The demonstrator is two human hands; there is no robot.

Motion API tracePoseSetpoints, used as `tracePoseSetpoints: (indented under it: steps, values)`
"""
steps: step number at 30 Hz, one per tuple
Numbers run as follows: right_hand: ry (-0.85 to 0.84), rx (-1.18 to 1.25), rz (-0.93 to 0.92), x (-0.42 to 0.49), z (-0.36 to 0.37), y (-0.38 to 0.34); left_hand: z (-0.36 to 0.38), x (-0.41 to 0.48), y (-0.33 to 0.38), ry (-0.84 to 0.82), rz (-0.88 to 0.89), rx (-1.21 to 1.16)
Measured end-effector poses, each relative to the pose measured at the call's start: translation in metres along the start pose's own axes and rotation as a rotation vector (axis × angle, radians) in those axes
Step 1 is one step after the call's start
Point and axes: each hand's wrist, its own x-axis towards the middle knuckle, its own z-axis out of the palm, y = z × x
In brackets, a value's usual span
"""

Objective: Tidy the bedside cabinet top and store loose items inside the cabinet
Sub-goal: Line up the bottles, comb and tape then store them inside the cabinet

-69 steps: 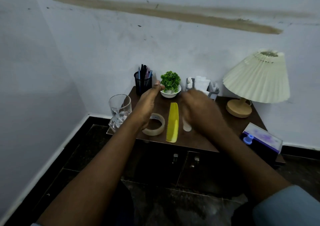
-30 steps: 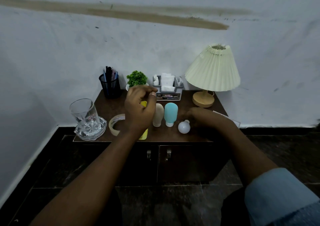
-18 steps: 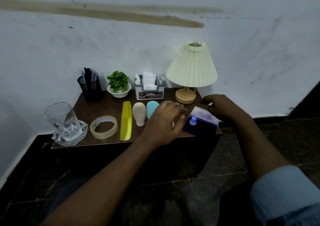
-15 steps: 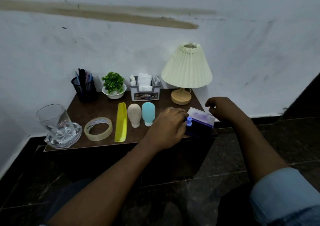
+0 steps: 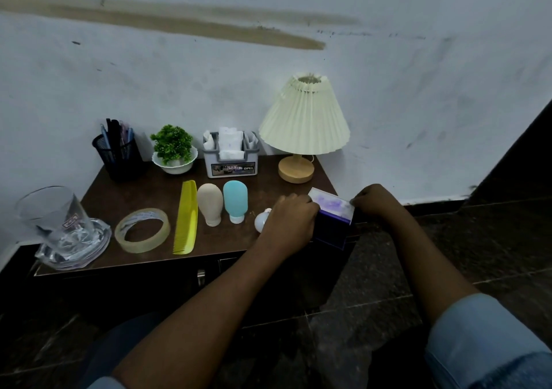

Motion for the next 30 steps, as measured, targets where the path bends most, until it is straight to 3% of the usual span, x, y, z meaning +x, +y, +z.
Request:
tracePoseSetpoints:
  steps: [4,10,13,16,19,26,30]
  values:
    - [0.034,0.229,-0.002,0.002,0.002,0.000,-0.010,0.004,-0.007,0.085,-0.064,-0.235]
    - [0.176,0.639,-0.023,-0.003,-0.005,-0.014,-0.050,0.004,-0.017,0.402,-0.042,-0.292]
    - [0.065,0.646,-0.118,-0.009,-0.012,-0.018,-0.062,0.000,-0.015,0.545,-0.027,-0.342]
    - [-0.112,0.506,-0.260,-0.016,-0.013,-0.019,-0.063,-0.002,-0.011,0.526,-0.070,-0.402]
    - [-0.184,0.225,-0.363,-0.019,-0.011,-0.021,-0.056,-0.005,-0.011,0.438,-0.108,-0.445]
    - [-0.500,-0.308,-0.334,-0.026,-0.003,-0.031,-0.039,-0.005,-0.017,0.246,-0.151,-0.417]
    - [-0.483,-0.507,-0.405,-0.027,0.011,-0.034,-0.031,-0.004,-0.019,0.155,-0.158,-0.406]
